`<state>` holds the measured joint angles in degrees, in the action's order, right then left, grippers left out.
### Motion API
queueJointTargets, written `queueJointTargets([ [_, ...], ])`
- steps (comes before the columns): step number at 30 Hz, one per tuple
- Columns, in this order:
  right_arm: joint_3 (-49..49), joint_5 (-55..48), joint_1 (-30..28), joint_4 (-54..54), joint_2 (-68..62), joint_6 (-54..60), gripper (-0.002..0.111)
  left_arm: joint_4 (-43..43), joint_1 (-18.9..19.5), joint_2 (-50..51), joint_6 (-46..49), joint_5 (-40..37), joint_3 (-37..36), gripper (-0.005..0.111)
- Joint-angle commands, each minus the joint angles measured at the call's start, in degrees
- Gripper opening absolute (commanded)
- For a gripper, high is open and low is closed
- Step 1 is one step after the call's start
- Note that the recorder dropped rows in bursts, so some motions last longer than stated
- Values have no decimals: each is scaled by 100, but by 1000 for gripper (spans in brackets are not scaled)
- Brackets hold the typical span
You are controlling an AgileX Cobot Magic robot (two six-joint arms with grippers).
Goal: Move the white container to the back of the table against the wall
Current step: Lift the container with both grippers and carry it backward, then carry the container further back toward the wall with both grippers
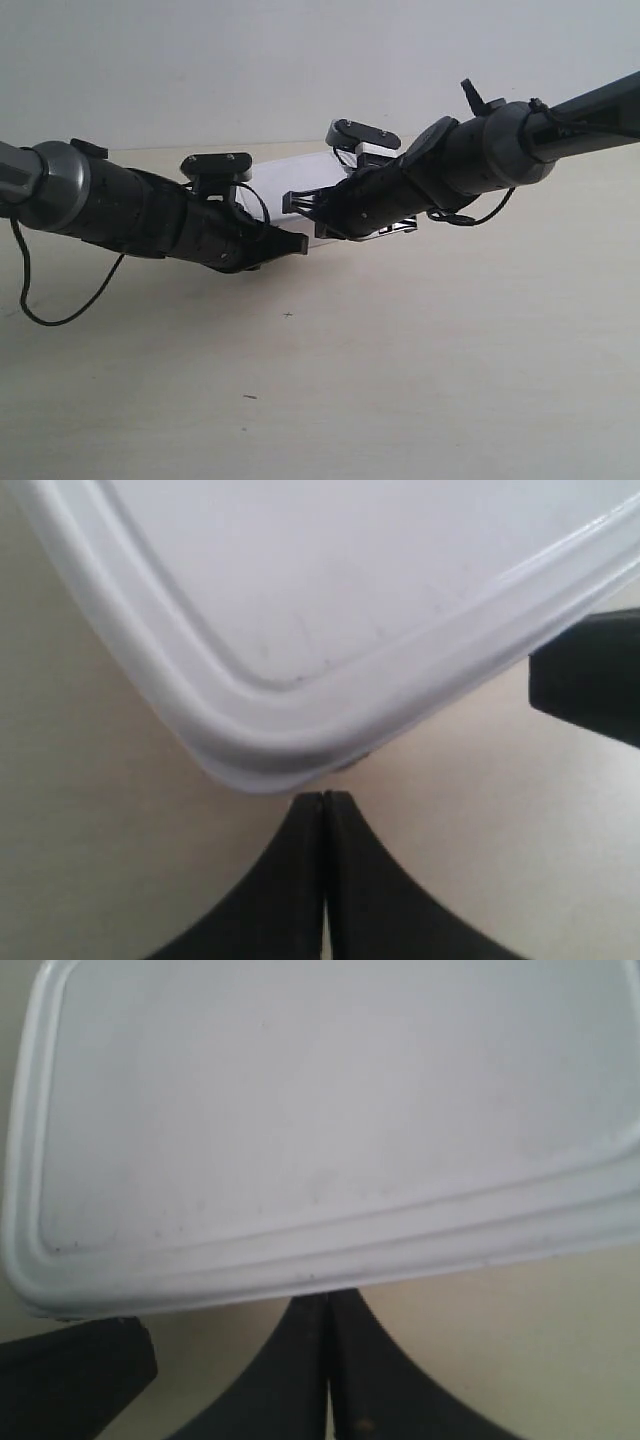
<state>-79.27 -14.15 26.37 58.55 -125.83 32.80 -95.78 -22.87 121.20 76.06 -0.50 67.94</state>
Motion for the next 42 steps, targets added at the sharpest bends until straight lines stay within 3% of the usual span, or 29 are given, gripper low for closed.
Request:
queueJointTargets([
  [1,-50,148,-156,-68,1,15,0,27,62,99,21,187,214,0],
  [10,-57,207,-485,-188,1,53,0,147,88,156,21,423,534,0],
  [23,-851,184,-499,-368,-410,16,0,404,125,503,21,671,975,0],
  [42,-860,715,-499,-617,-412,59,0,437,351,874,10,673,1741,0],
])
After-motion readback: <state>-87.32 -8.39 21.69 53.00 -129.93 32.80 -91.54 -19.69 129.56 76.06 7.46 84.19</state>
